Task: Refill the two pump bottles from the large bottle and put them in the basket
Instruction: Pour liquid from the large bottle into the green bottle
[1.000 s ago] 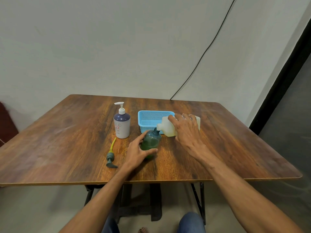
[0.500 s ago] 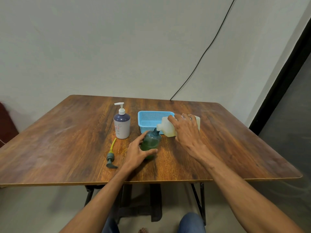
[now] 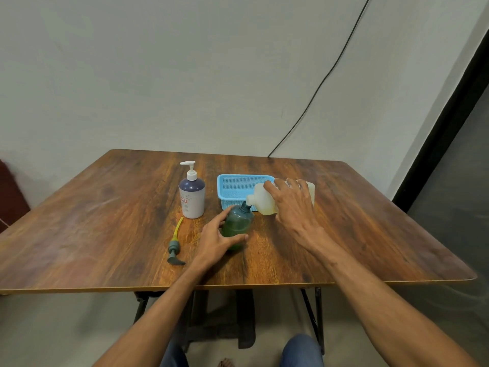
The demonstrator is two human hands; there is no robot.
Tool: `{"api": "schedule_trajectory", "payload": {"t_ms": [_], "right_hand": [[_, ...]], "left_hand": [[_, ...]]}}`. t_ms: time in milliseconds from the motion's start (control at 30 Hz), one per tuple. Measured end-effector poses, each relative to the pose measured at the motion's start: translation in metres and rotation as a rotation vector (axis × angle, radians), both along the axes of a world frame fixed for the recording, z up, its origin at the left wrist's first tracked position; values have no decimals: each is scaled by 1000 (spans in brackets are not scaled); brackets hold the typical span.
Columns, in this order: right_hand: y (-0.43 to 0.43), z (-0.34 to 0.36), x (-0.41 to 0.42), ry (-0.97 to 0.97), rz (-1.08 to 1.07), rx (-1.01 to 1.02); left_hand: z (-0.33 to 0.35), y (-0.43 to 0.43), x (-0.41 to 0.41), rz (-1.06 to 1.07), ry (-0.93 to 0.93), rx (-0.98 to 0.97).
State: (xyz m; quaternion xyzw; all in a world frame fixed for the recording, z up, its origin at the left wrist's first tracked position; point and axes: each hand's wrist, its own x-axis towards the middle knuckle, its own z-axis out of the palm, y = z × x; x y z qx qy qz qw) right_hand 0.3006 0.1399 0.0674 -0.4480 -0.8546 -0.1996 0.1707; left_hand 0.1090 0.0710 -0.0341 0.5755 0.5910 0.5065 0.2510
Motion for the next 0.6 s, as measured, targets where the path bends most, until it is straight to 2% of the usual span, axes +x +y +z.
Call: {"api": "schedule_trajectory", "payload": {"t_ms": [367,600], "right_hand": [[1,-3,0,42,11,-20],[-6,-18,0,240,46,-80]], "left_hand": [[1,-2,1,-1,-29,5],[-1,-3,-1,0,-78,-8]]}}
